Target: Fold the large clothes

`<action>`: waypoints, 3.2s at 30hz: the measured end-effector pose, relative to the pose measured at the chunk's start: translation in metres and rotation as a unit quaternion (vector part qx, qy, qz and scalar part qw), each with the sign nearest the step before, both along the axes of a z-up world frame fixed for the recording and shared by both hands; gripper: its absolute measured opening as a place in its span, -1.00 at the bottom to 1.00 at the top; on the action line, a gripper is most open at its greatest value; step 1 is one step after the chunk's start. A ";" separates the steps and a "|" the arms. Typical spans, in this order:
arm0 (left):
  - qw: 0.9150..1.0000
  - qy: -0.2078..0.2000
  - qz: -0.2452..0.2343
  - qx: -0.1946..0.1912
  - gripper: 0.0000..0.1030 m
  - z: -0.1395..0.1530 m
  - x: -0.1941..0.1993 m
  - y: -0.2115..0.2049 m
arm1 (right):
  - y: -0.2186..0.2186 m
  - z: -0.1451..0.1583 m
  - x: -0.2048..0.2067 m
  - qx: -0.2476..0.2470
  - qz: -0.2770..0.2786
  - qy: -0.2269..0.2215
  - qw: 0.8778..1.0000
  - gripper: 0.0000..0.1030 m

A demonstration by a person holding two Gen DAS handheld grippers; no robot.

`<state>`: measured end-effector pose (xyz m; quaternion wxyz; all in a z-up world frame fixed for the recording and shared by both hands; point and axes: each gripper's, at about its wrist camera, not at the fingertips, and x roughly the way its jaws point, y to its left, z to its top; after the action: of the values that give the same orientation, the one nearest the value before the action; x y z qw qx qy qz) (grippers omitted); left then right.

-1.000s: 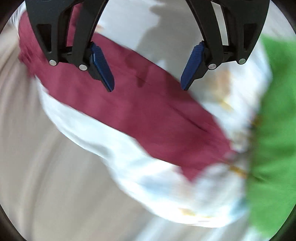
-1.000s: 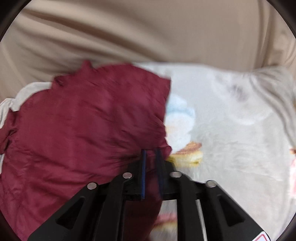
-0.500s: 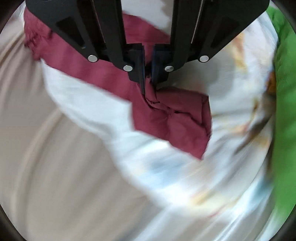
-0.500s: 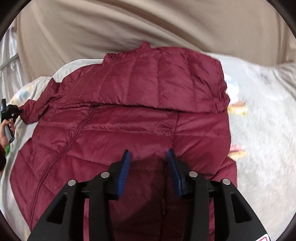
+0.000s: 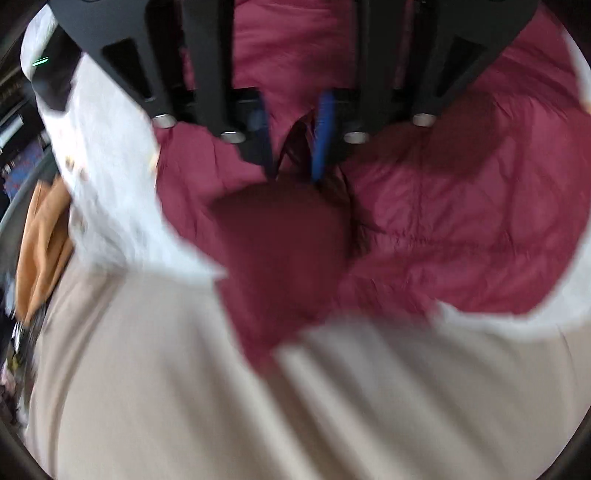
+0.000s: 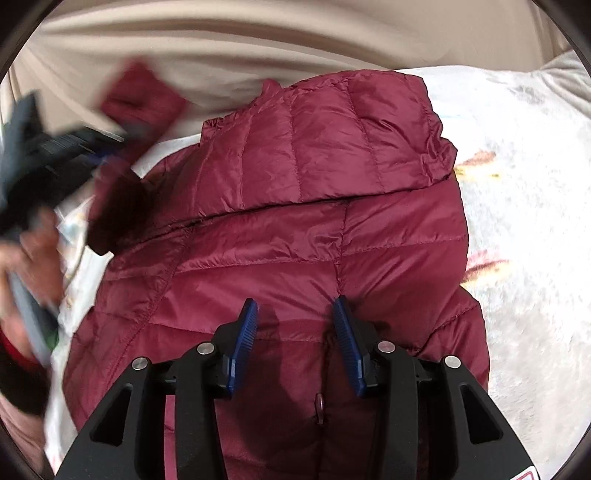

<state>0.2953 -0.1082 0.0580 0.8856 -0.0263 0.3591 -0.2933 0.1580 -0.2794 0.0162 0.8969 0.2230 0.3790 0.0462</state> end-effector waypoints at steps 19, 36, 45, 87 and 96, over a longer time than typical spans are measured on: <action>0.954 0.125 0.195 -0.191 0.40 -0.043 0.013 0.251 | -0.020 0.042 0.017 0.109 0.004 -0.031 0.994 0.38; 0.959 0.067 0.241 -0.135 -0.91 -0.030 0.073 0.248 | 0.030 0.148 0.073 -0.007 0.041 -0.183 0.982 -0.92; 0.969 0.053 0.231 -0.070 -0.86 -0.059 0.081 0.222 | -0.013 0.011 0.140 -0.011 -0.039 -0.001 0.999 -0.97; 0.960 0.092 0.233 -0.124 -0.05 -0.048 0.031 0.316 | 0.253 0.048 0.206 -0.045 0.224 0.022 0.973 -1.00; 0.974 0.079 0.208 -0.050 0.01 -0.044 0.111 0.243 | 0.054 0.044 0.179 -0.094 0.014 0.018 0.995 -1.00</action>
<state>0.4061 0.1350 0.0143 0.8937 -0.1671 0.3994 -0.1175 0.3370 -0.2258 0.0599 0.9062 0.1329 0.4009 0.0188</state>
